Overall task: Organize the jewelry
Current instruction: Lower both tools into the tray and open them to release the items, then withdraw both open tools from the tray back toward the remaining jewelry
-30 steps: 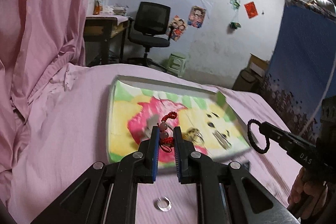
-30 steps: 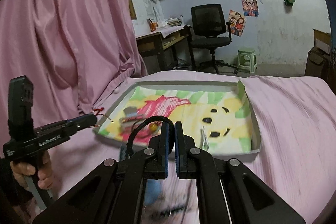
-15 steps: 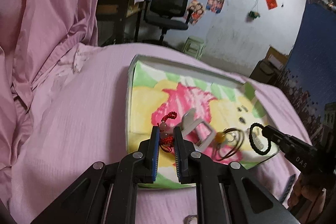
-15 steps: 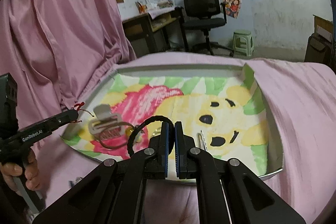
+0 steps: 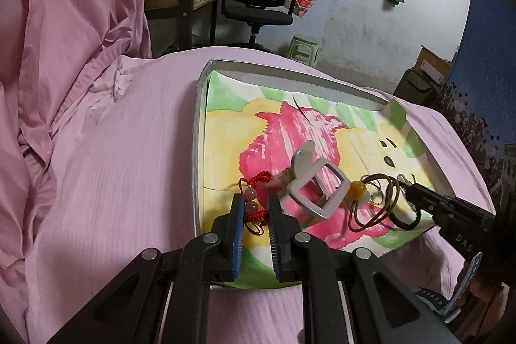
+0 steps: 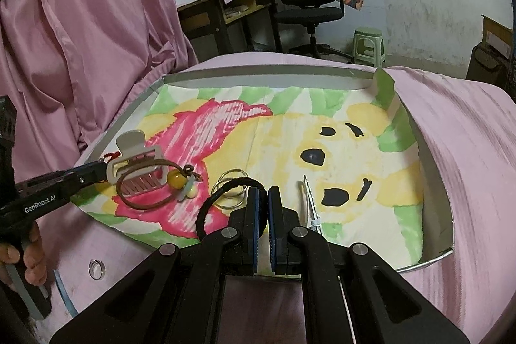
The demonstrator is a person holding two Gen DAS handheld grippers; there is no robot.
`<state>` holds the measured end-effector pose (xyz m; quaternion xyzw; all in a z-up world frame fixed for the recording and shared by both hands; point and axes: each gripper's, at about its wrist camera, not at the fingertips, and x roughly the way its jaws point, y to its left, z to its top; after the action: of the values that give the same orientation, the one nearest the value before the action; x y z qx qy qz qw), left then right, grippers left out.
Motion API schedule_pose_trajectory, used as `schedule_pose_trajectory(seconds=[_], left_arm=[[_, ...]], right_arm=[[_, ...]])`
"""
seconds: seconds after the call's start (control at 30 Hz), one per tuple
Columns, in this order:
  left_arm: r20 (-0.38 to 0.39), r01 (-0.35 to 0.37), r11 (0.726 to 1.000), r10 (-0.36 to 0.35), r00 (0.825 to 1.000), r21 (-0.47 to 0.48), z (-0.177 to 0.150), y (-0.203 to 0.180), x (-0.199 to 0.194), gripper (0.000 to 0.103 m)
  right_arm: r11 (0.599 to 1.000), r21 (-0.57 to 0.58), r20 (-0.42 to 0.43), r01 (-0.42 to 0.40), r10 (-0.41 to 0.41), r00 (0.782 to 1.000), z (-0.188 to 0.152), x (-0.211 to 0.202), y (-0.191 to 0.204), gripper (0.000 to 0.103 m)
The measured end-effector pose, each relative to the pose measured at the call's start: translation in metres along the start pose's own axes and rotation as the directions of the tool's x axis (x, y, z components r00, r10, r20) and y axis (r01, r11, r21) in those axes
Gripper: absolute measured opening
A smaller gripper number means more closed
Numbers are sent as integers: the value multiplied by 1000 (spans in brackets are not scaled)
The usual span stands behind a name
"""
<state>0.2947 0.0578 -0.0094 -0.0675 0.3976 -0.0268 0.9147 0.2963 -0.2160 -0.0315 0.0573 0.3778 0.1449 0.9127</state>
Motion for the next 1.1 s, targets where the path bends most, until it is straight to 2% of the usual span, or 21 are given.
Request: schedule_pose_trajectory(seconds=[0.13,0.23,0.37,0.47,0.63,0.7,0.87,0.9,1.1], left_arm=[[-1,-3,1000,3,1000,11,-1,-1,-2,15],[8,-5,1000,5,1000,17,-3,-2,-6,22],[32,16,1000,-16,999,16,-7,-3,-14,35],[67,8,1000,-9,998,25,-10,-7,-23,56],[120,17,999,-21,993,40,-17,-12,-41,63],[136,20,999,-24,990,35,-20,-13,-47,73],[191,16,1000,-21,981,27,-29,-14,-64,86],[205,10,1000,-15,979,27,-31,-15,-68,92],[297,-16,999,5,955,36,-45,-19,-91,101]], right_arm=[[1000,-8,-15,9,-9,1000,1,1,0,6],[1000,-12,-22,13,-14,1000,0,1,0,7],[1000,-8,-10,16,-16,1000,-1,-5,-2,23],[1000,-13,13,20,-20,1000,-3,-13,-2,27],[1000,-10,81,29,-28,996,-5,-35,-3,43],[1000,-3,106,27,-26,994,-6,-44,-4,48],[1000,-9,174,26,-24,984,-12,-69,-2,66],[1000,-10,189,24,-22,982,-13,-74,-2,69],[1000,-13,275,9,-5,961,-24,-103,3,89]])
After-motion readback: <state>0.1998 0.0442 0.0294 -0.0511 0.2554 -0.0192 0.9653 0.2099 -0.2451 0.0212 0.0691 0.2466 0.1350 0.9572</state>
